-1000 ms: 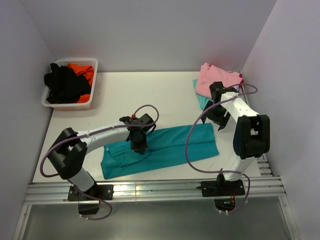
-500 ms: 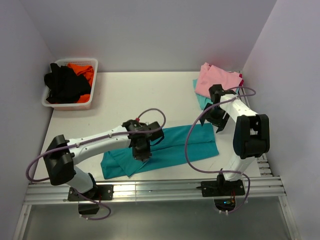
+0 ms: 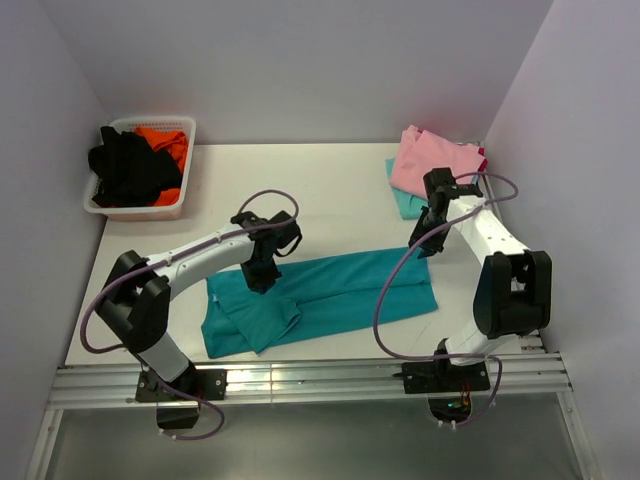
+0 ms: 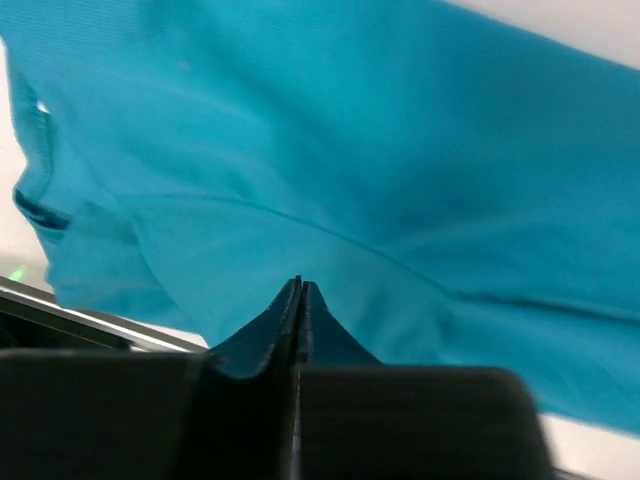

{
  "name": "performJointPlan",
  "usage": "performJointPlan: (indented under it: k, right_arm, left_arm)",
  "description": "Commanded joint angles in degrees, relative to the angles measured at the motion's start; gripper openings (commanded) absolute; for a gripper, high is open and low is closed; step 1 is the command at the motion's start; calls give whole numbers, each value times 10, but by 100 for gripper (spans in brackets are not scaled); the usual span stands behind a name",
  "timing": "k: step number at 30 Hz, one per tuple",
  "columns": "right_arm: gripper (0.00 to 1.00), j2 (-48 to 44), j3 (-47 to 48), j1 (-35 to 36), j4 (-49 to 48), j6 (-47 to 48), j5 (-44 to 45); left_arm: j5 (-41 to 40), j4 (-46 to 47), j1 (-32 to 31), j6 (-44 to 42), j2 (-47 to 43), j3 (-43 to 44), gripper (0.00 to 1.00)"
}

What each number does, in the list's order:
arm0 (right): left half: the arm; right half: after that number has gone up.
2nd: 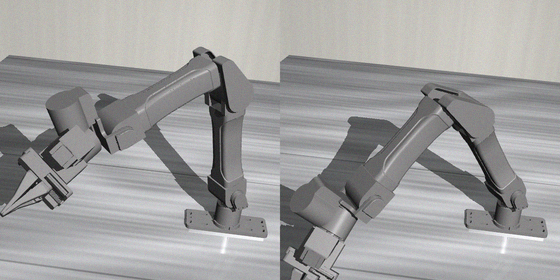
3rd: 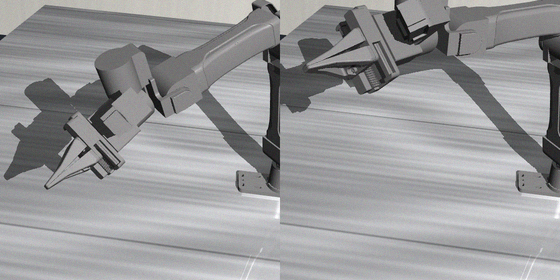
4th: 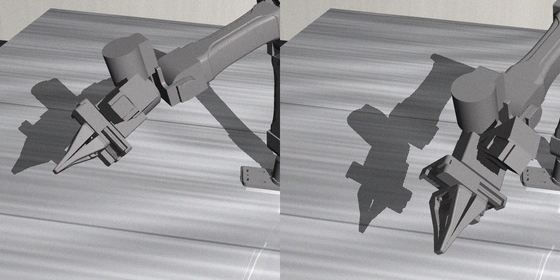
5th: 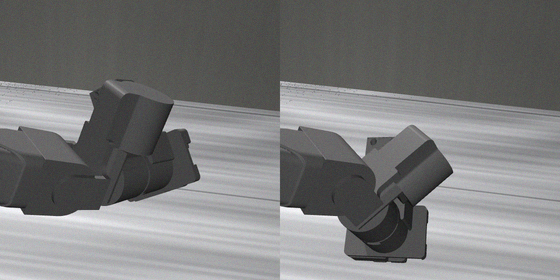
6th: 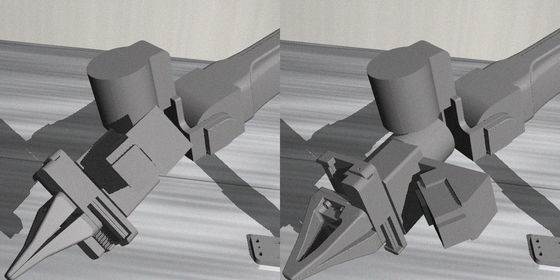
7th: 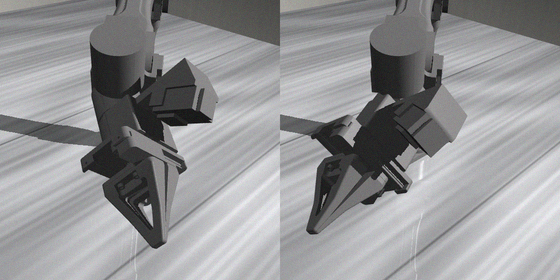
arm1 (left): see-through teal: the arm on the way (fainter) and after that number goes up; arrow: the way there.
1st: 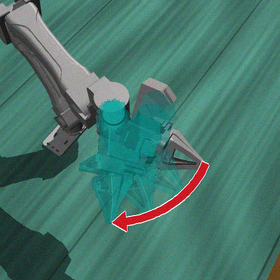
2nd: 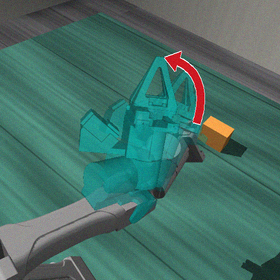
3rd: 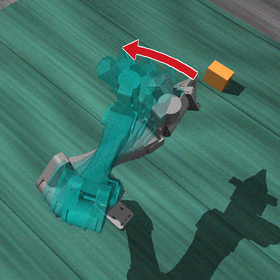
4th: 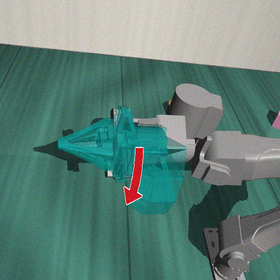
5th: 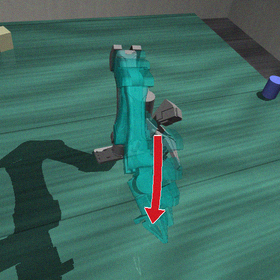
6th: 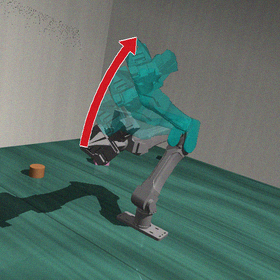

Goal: Fold and stack the t-shirts
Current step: Fold the tshirt

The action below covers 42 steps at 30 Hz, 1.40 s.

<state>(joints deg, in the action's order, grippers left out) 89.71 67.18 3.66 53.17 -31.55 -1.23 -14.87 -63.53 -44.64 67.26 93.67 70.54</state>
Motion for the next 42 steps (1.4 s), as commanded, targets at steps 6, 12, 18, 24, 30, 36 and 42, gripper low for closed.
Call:
performJointPlan:
  k: [6, 12, 18, 24, 30, 36, 42]
  right_arm:
    - [0, 58, -39, 9, -30, 16, 2]
    - [0, 149, 26, 11, -25, -3, -12]
    - [0, 202, 37, 13, -26, 9, -3]
    - [0, 167, -4, 40, -13, -2, -29]
    - [0, 165, -24, 187, 29, -11, -47]
    - [0, 260, 12, 396, 27, -4, -102]
    - [0, 361, 159, 562, 68, 68, -142]
  left_arm:
    - [21, 63, 52, -21, 35, -52, 0]
    - [21, 62, 54, -14, 57, -57, 0]
    - [27, 96, 70, -41, 107, -59, 0]
    - [23, 132, 117, -96, 203, -16, 0]
    - [1, 105, 180, -165, 332, 178, 0]
    - [28, -13, 209, -249, 574, 655, 0]
    - [285, 235, 243, -260, 551, 601, 0]
